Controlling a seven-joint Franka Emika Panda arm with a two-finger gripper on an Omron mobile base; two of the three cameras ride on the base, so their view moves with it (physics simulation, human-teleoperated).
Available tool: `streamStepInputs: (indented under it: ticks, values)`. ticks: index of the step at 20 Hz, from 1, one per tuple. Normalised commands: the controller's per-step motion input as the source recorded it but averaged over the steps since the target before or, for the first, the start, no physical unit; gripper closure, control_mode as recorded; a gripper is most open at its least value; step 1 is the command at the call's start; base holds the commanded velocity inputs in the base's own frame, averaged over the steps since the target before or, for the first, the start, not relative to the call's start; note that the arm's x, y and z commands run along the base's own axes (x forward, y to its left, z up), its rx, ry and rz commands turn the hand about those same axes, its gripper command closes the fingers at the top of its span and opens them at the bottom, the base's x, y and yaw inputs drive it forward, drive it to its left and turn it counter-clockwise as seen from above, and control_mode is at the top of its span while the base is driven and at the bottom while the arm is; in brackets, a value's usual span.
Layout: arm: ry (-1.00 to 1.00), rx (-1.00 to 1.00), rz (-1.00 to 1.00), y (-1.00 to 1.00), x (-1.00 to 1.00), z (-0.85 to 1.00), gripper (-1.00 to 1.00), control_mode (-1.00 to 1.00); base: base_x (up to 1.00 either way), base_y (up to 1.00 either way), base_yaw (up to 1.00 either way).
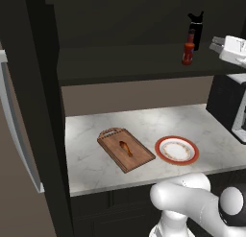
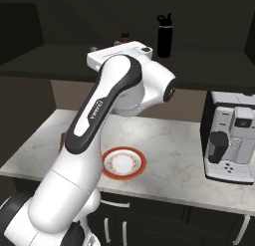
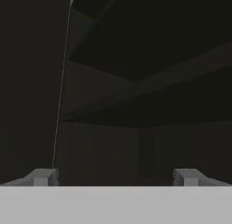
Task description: Pick the chicken drumstick from the plate and place it on the cutting board. Then pick the condiment bottle from the cabinet and place it next to the cutting board.
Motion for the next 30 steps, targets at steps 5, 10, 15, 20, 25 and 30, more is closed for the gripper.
streamStepInputs:
  ticks: [5,10,15,20,25,30]
  values:
    - [0.0,0.0,0.0,-0.19,0.12,0.0,-1.0,-1.0,0.0,0.0,0.0]
    - [0.0,0.0,0.0,-0.01,0.07,-0.03,-1.0,-1.0,0.0,0.0,0.0]
    - [0.0,0.0,0.0,0.0,0.05,-0.1,-1.0,-1.0,0.0,0.0,0.0]
    - [0.0,0.0,0.0,0.0,0.07,-0.11,-1.0,-1.0,0.0,0.0,0.0]
    - [0.0,0.0,0.0,0.0,0.13,-0.09,-1.0,-1.0,0.0,0.0,0.0]
    - [0.0,0.0,0.0,0.0,0.26,-0.04,-1.0,-1.0,0.0,0.0,0.0]
